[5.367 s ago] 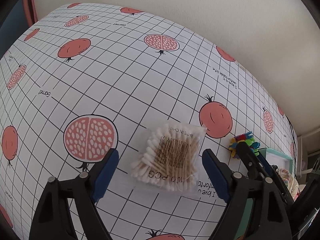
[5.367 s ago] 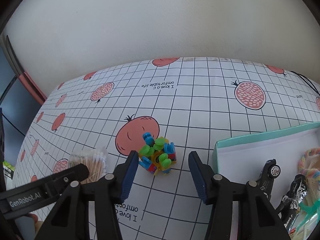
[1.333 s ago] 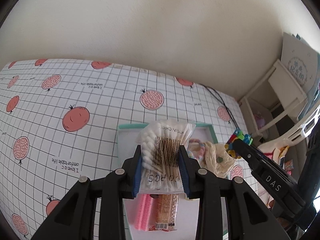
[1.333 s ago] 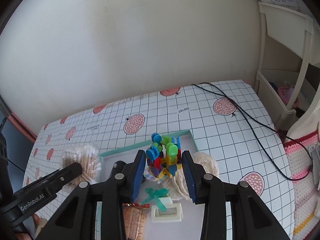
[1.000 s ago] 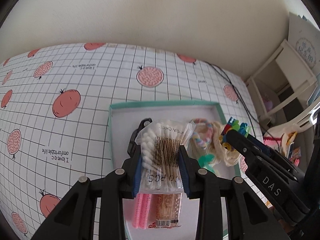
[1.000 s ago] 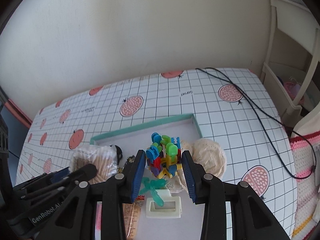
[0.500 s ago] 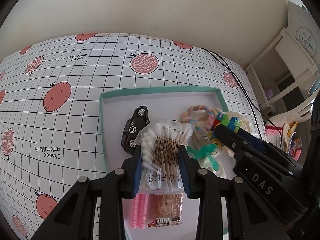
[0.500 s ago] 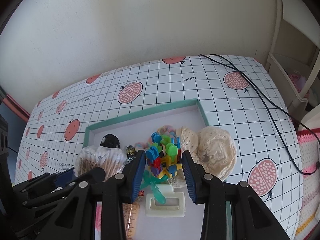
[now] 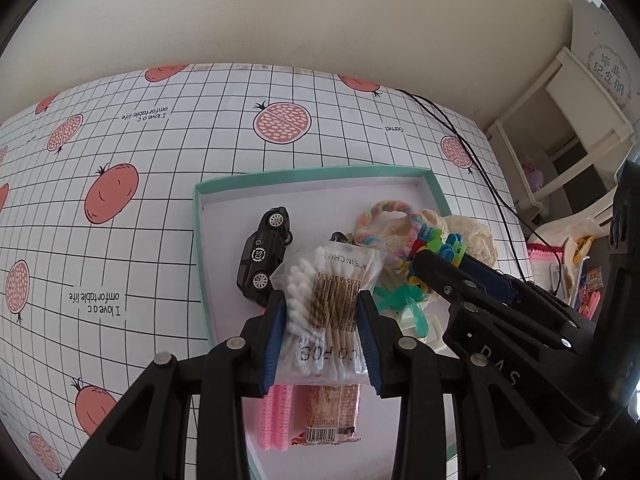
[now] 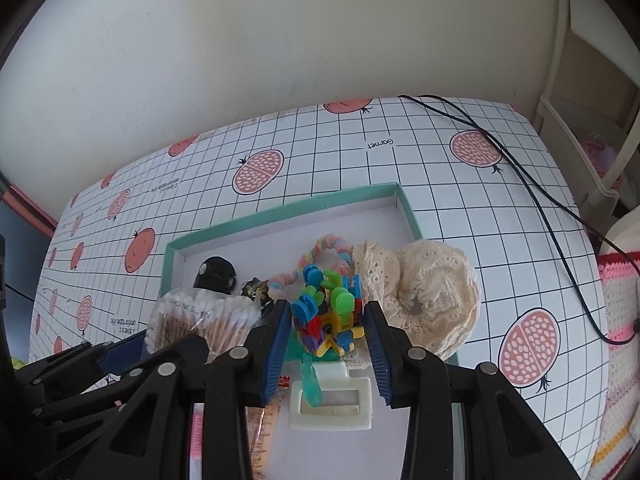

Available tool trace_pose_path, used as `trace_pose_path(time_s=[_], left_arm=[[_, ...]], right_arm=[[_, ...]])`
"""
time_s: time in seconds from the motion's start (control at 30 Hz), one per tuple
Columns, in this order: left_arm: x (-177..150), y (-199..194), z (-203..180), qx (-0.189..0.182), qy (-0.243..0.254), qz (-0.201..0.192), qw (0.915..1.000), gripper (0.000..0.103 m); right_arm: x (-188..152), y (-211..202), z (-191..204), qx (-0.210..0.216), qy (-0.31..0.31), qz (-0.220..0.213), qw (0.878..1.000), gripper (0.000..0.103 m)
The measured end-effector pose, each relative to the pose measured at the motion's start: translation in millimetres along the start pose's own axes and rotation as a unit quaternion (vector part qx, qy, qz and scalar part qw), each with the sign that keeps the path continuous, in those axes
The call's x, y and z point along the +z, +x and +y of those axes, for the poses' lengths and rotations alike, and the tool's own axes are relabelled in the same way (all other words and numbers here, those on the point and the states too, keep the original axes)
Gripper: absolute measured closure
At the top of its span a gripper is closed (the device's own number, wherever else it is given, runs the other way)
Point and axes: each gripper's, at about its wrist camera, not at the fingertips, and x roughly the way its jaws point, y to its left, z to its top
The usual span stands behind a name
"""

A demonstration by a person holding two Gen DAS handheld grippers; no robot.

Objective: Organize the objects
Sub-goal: 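Open both tools to drop the swab bag and block toy in the tray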

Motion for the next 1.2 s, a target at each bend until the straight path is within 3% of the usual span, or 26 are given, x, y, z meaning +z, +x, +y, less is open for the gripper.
trace_pose_path(time_s=[0.1,0.57,0.8,0.87,0.93,1.03,1.2], left_arm=[[1.3,-4.8,3.4,-0.003,-0.006,-0.005,1.0000,0.054],[7.1,-27.5,15.7,-0.010,-0.023,-0.034,0.9991,0.053],[8.0,-16.2,33.3,0.042,-0.052,-0.040,0.9970,0.053],[7.9,-13.1,39.8,0.056,-0.062,-0.041,0.9956,0.047],[7.0,-11.1,46.0,0.064,-0.071,-0.042,0.9945,0.041],[5.4,-9.9,54.1,0.076,-0.083,-0.046,0.9926,0.039],[4.2,-9.2,65.0,0.109,-0.096,-0.058,0.9878,0.022]], right_arm=[[1.2,-2.4,-0.8,0.000,0.001,-0.001,1.000,0.062],[8.1,-25.0,0.8,0.009,0.003,-0.028,1.000,0.061],[4.7,-15.6,1.9,0.004,-0.001,-0.017,1.000,0.061],[4.5,-13.6,1.5,0.002,0.000,-0.017,1.000,0.055],[4.0,-12.7,2.2,0.002,0.000,-0.018,1.000,0.040],[3.4,-12.1,4.8,0.001,-0.003,-0.020,1.000,0.040],[2.8,-9.7,7.7,-0.001,-0.005,-0.019,1.000,0.032]])
